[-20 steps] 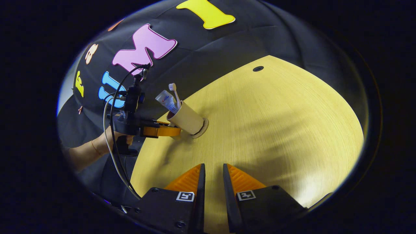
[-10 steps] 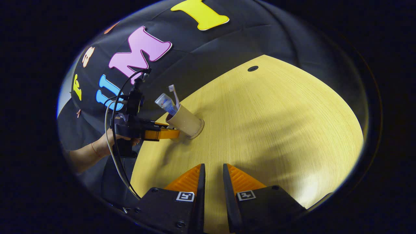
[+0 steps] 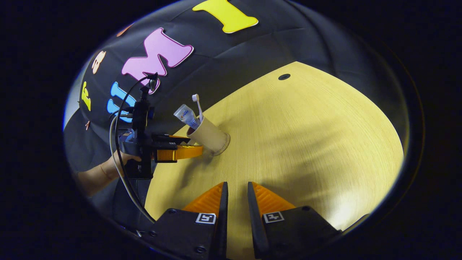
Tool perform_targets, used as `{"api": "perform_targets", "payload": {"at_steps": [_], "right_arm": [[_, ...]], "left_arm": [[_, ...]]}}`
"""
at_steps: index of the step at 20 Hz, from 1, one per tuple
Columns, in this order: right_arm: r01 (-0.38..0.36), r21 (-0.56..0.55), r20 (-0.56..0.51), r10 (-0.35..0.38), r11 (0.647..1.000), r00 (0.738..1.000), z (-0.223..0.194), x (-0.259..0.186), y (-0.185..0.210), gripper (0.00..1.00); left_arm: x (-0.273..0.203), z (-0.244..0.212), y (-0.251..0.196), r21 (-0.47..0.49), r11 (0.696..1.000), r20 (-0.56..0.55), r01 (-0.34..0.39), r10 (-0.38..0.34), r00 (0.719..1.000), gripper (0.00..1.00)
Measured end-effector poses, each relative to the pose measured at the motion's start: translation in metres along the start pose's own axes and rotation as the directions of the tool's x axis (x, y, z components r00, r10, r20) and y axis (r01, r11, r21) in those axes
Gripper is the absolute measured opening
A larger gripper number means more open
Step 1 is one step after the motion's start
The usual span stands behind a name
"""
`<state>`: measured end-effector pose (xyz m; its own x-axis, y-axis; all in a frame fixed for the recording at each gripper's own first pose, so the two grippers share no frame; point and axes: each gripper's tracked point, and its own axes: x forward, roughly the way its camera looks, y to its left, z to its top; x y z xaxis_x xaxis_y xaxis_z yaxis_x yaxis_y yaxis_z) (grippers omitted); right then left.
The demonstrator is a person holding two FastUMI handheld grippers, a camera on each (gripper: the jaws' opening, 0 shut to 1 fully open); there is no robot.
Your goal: Put the toothbrush and toothpaste on the desktop into the cup, then pick up the cup and place it on the coaster on the desktop.
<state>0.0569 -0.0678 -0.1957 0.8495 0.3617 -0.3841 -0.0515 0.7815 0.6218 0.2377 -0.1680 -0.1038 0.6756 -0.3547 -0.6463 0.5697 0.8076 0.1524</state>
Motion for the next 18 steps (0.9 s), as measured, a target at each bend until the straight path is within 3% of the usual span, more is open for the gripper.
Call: {"api": "perform_targets", "payload": {"at_steps": [8,9,10,17,18], "right_arm": [[-0.006,-0.058,0.025,0.008,0.998,1.000,0.013,-0.006,0.035,0.33],[-0.006,-0.069,0.028,0.008,0.998,1.000,0.014,-0.007,0.040,0.15],[-0.007,-0.080,0.030,0.009,0.997,1.000,0.014,-0.009,0.046,0.33],[-0.022,-0.177,0.039,0.029,0.984,0.999,0.018,-0.026,0.094,0.42],[-0.024,-0.189,0.041,0.032,0.982,0.999,0.018,-0.029,0.101,0.27]], "left_arm": [[-0.064,-0.011,0.003,-0.122,0.992,0.158,-0.015,0.034,0.987,1.00],[-0.076,-0.015,0.002,-0.138,0.990,0.174,-0.015,0.039,0.984,1.00],[-0.085,-0.019,0.002,-0.156,0.988,0.186,-0.012,0.042,0.982,1.00],[-0.152,-0.049,-0.006,-0.332,0.943,0.308,0.027,0.081,0.948,0.98],[-0.161,-0.053,-0.007,-0.335,0.942,0.322,0.036,0.078,0.944,0.98]]}}
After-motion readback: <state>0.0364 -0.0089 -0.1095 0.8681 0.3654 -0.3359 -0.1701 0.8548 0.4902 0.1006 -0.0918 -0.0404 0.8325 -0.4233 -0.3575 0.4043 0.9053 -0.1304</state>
